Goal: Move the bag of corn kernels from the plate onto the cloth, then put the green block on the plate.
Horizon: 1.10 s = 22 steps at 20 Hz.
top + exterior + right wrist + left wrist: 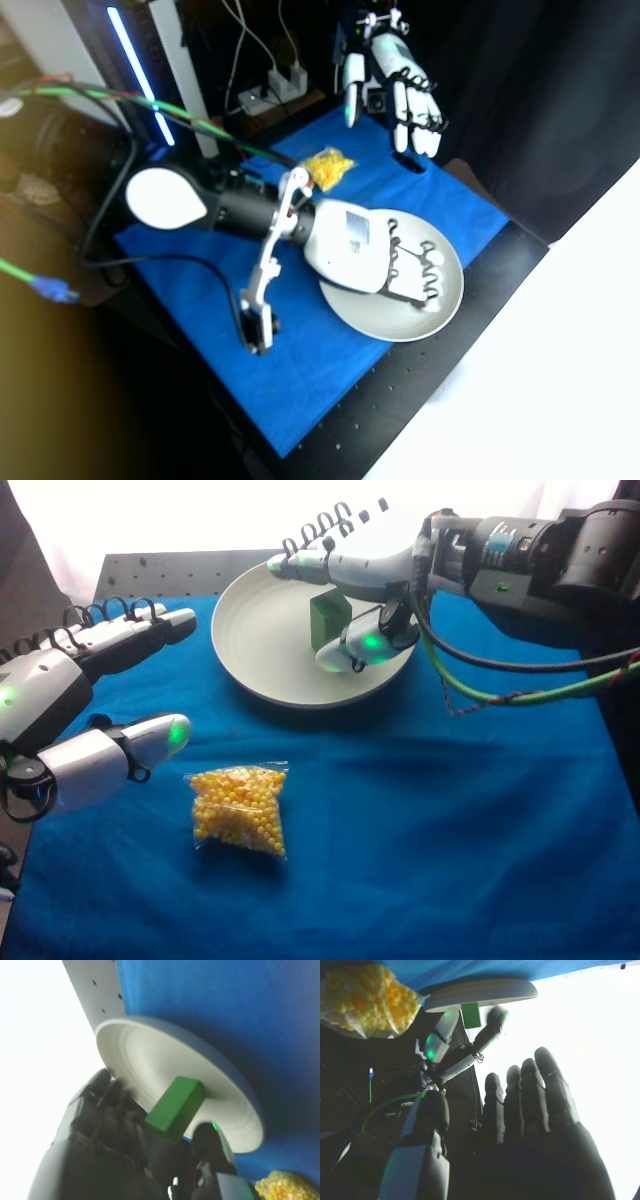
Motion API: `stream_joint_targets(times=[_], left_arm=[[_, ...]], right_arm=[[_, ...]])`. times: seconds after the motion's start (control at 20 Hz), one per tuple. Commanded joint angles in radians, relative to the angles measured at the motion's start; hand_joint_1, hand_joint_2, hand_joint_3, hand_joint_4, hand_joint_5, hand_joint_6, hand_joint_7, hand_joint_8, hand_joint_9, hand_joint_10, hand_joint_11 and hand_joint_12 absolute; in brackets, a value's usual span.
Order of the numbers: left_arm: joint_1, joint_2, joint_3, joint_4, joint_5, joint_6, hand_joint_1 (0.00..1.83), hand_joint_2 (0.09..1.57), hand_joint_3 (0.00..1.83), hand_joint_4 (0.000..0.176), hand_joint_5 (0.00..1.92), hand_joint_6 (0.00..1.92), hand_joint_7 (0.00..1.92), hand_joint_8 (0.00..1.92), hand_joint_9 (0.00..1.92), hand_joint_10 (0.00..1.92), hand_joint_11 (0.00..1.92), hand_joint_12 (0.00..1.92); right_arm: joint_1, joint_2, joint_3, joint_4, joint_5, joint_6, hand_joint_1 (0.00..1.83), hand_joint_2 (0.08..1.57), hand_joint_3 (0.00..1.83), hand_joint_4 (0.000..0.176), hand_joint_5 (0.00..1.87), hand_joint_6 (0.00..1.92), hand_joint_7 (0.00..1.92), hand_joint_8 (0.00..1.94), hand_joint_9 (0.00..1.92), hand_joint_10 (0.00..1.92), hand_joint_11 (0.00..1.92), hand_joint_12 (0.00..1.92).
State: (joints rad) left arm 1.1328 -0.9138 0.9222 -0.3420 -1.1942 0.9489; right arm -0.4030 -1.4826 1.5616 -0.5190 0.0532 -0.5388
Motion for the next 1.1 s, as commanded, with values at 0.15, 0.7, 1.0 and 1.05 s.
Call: stream_joint_targets(times=[0.15, 0.7, 1.0, 1.05], left_arm=[[-0.014, 0.000, -0.003, 0.003, -0.127, -0.006, 0.49, 1.31, 0.00, 0.142, 0.22, 0.00, 0.12, 0.00, 0.12, 0.00, 0.00, 0.52], [0.000, 0.042, -0.034, -0.012, -0.187, 0.021, 0.44, 1.28, 0.00, 0.142, 0.10, 0.00, 0.00, 0.00, 0.00, 0.00, 0.00, 0.29], [-0.001, 0.087, -0.054, 0.008, -0.232, 0.045, 0.37, 1.24, 0.00, 0.175, 0.00, 0.00, 0.00, 0.00, 0.00, 0.00, 0.00, 0.00], [-0.001, 0.094, -0.056, 0.010, -0.241, 0.048, 0.37, 1.24, 0.00, 0.175, 0.00, 0.00, 0.00, 0.00, 0.00, 0.00, 0.00, 0.00]], right_arm=[[0.031, 0.121, -0.105, -0.002, 0.184, 0.001, 0.47, 1.09, 0.00, 0.073, 0.00, 0.00, 0.00, 0.00, 0.00, 0.00, 0.01, 0.16], [-0.176, 0.581, -0.490, 0.154, 0.741, -0.045, 0.16, 1.16, 0.03, 0.093, 0.00, 0.00, 0.00, 0.00, 0.00, 0.00, 0.00, 0.00], [-0.287, 0.699, -0.575, 0.252, 0.837, -0.128, 0.20, 1.19, 0.01, 0.078, 0.00, 0.00, 0.00, 0.00, 0.00, 0.00, 0.00, 0.00], [-0.301, 0.719, -0.587, 0.266, 0.852, -0.139, 0.20, 1.19, 0.01, 0.078, 0.00, 0.00, 0.00, 0.00, 0.00, 0.00, 0.00, 0.00]])
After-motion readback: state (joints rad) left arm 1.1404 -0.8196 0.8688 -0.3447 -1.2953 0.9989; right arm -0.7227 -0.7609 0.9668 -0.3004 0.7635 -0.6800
